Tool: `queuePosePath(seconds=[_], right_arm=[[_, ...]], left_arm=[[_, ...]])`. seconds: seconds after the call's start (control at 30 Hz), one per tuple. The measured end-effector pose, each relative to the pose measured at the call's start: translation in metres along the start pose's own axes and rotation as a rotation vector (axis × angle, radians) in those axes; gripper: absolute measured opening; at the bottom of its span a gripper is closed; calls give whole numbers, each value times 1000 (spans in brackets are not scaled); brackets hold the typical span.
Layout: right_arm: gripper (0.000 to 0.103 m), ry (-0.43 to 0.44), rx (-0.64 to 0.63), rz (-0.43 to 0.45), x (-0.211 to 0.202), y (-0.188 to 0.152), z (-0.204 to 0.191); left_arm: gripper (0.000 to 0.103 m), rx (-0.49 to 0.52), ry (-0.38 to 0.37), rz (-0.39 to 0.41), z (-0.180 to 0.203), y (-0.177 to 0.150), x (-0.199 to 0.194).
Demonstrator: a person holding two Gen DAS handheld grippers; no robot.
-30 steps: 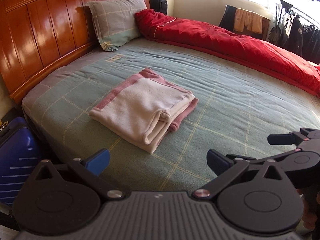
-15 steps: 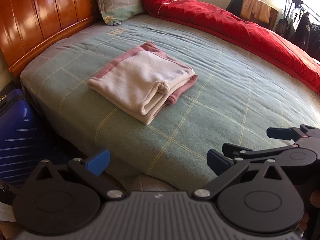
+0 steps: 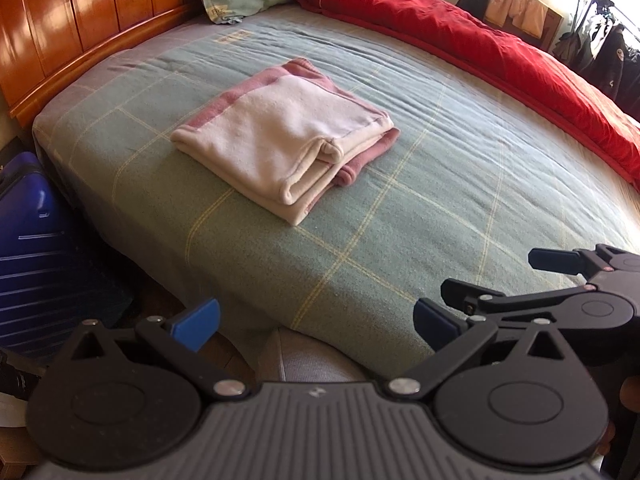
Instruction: Fold clothes
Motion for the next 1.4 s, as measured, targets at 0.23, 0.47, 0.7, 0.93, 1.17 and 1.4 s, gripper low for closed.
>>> queuePosePath(seconds=[0.23, 0.47, 0.7, 0.93, 1.17, 1.4], right_arm=[[103, 1, 1, -9, 4, 0, -1], [103, 0, 1, -16, 7, 1, -1], [103, 0, 4, -17, 9, 1, -1], [103, -4, -1, -25, 12, 1, -2], [103, 0, -2, -26, 15, 1, -4], [103, -5, -2, -30, 16, 0, -5]], left_arm=[[102, 1, 8, -10, -1, 0, 2], [102, -1, 8, -16, -2, 1, 5], [102, -3, 11, -15, -3, 1, 6], [102, -9, 15, -23, -4, 0, 8], [102, -9, 21, -15, -5, -1, 8], [102, -22, 23, -13, -6, -2, 10]])
Point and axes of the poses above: each gripper's, at about its wrist camera, not at the fingertips, and x roughly the way its jaws point, z to its right, y to its top, the point moved 3 cm from there along x, roughly the way its jaws point, and after that the axes turned 10 degrees about z, right-handed, at the moved point
